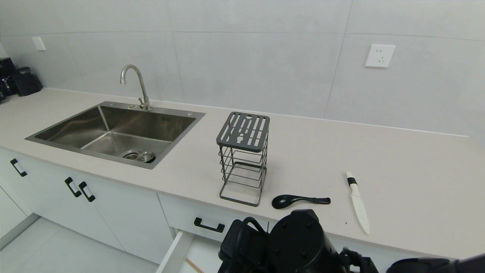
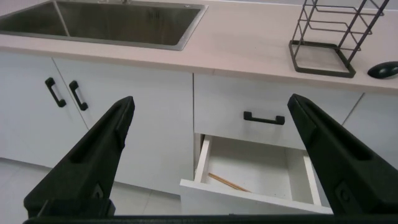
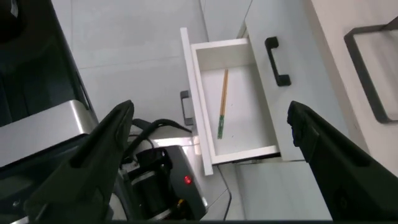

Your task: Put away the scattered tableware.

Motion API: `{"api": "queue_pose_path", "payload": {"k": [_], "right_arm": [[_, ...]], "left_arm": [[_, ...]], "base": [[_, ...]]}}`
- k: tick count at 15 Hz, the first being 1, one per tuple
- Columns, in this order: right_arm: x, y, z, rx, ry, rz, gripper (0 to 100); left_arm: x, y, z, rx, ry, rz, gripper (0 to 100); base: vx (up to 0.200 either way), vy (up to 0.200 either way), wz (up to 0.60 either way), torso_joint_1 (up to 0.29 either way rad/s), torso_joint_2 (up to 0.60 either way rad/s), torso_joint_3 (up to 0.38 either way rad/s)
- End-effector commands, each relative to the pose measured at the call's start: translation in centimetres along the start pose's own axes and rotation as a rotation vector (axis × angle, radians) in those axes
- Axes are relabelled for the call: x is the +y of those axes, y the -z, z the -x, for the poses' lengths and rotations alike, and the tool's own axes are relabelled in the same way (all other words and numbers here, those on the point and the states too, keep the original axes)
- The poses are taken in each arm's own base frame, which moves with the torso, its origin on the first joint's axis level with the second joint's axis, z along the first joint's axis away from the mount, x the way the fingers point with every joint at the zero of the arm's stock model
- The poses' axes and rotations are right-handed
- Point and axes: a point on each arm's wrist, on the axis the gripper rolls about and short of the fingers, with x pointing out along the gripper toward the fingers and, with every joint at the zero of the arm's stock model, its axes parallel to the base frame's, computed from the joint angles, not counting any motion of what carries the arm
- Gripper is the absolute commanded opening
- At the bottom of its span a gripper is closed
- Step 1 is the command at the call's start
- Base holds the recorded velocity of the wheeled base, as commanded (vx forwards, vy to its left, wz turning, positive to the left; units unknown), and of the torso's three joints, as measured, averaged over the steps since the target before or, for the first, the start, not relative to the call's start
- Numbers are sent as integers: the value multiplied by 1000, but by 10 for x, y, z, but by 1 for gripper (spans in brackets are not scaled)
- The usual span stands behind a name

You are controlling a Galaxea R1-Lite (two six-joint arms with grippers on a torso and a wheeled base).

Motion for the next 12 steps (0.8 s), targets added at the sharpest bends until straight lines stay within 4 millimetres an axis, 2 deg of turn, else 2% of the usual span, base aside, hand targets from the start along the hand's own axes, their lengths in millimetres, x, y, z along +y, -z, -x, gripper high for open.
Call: {"api": "queue_pose_path", "payload": {"k": [1, 3, 5, 6, 7, 8, 12], "right_arm": [[-12, 7, -4, 32, -19, -37, 100], [-28, 15, -7, 65, 22, -63, 100], [-38, 34, 0, 109, 46, -90, 100], [-38, 34, 0, 109, 46, -90, 100], [-45, 48, 18, 113, 77, -116, 100], [-53, 48, 34, 72, 105, -145, 100], [-92, 57, 72, 23, 246, -230, 100]], "left_arm": [[0, 0, 0, 2, 0, 0, 100], [0, 0, 0, 2, 0, 0, 100], [0, 0, 0, 2, 0, 0, 100], [0, 0, 0, 2, 0, 0, 100], [0, 0, 0, 2, 0, 0, 100], [0, 0, 0, 2, 0, 0, 100], [0, 0, 0, 2, 0, 0, 100]], "base": [[0, 0, 0, 183, -378, -188], [0, 0, 0, 83, -159, -80], [0, 0, 0, 21, -28, -16], [0, 0, 0, 0, 0, 0], [0, 0, 0, 0, 0, 0], [0, 0, 0, 0, 0, 0], [0, 0, 0, 0, 0, 0]]}}
